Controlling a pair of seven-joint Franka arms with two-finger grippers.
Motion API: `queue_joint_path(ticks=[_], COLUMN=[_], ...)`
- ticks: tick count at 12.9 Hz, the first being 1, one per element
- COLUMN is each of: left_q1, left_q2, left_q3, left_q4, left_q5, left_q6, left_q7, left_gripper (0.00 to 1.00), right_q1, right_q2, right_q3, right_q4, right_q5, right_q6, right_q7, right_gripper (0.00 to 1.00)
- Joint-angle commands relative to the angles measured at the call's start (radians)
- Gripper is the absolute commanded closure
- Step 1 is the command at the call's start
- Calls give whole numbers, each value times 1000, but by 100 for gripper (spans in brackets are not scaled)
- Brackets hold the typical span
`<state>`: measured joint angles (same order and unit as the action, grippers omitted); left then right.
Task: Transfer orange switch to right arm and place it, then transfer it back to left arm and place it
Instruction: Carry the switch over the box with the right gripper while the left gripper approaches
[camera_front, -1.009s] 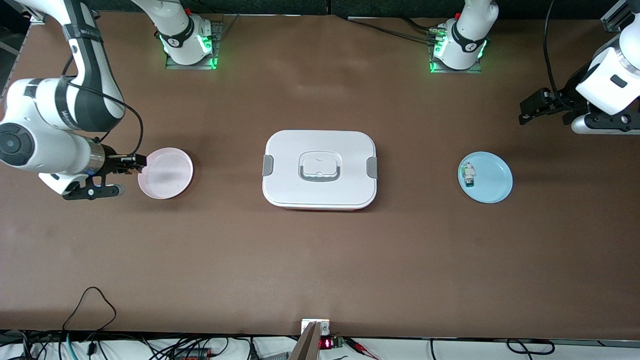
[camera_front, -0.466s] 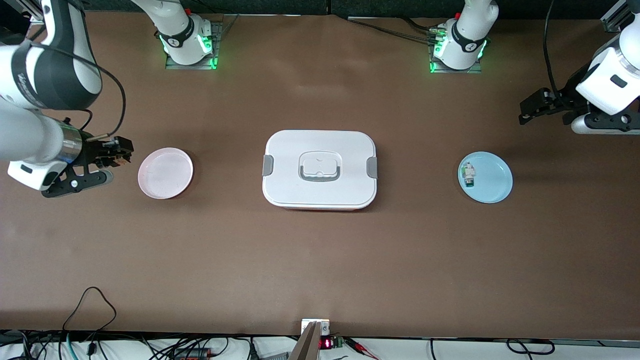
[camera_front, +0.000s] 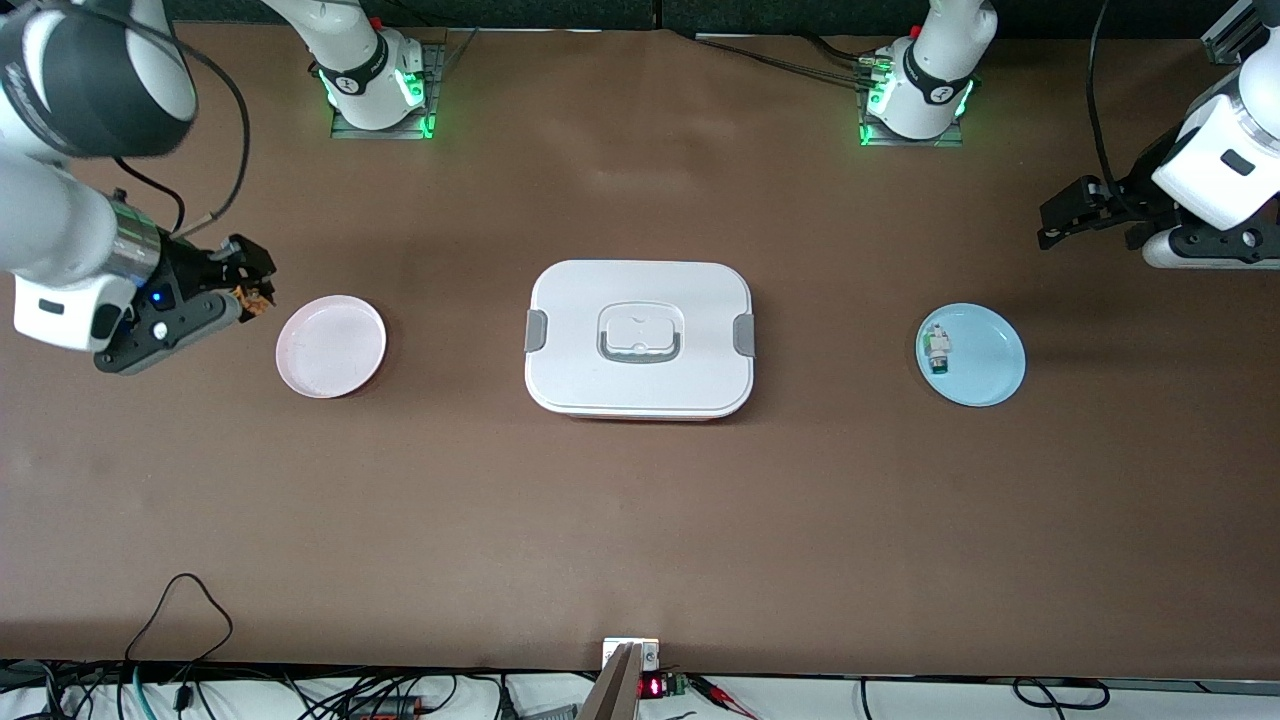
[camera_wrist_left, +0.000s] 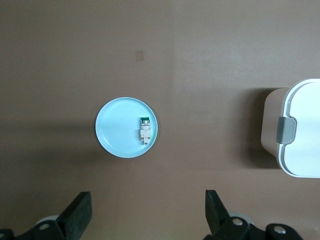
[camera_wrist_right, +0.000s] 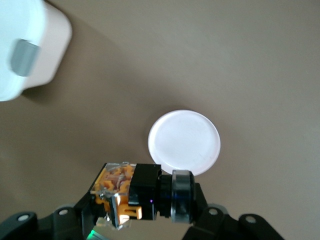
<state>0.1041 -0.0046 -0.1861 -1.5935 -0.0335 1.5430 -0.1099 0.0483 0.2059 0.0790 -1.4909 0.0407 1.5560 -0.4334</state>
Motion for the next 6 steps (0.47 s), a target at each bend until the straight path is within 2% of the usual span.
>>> queue_joint_path(ticks=[1,3,5,6], left_q1=[6,6,6,6], left_q2=[6,6,6,6], left_q3=[-1,-1,-1,-1], left_q4=[23,23,23,23], left_q5=[-3,-3,-3,-3], left_q6=[-21,-21,-21,-21], left_q7=[27,26,25,24], left_gripper=[0,0,0,0], right_q1=[-7,4,33,38], right_q2=[-25,-34,-37,-40], right_q3=[2,7,5,5], right_q4=[1,1,-5,-8], right_q5=[94,134,157,203], right_q6=[-10,13,48,65], right_q7=[-41,-74,-201,-264], right_gripper=[57,57,57,57])
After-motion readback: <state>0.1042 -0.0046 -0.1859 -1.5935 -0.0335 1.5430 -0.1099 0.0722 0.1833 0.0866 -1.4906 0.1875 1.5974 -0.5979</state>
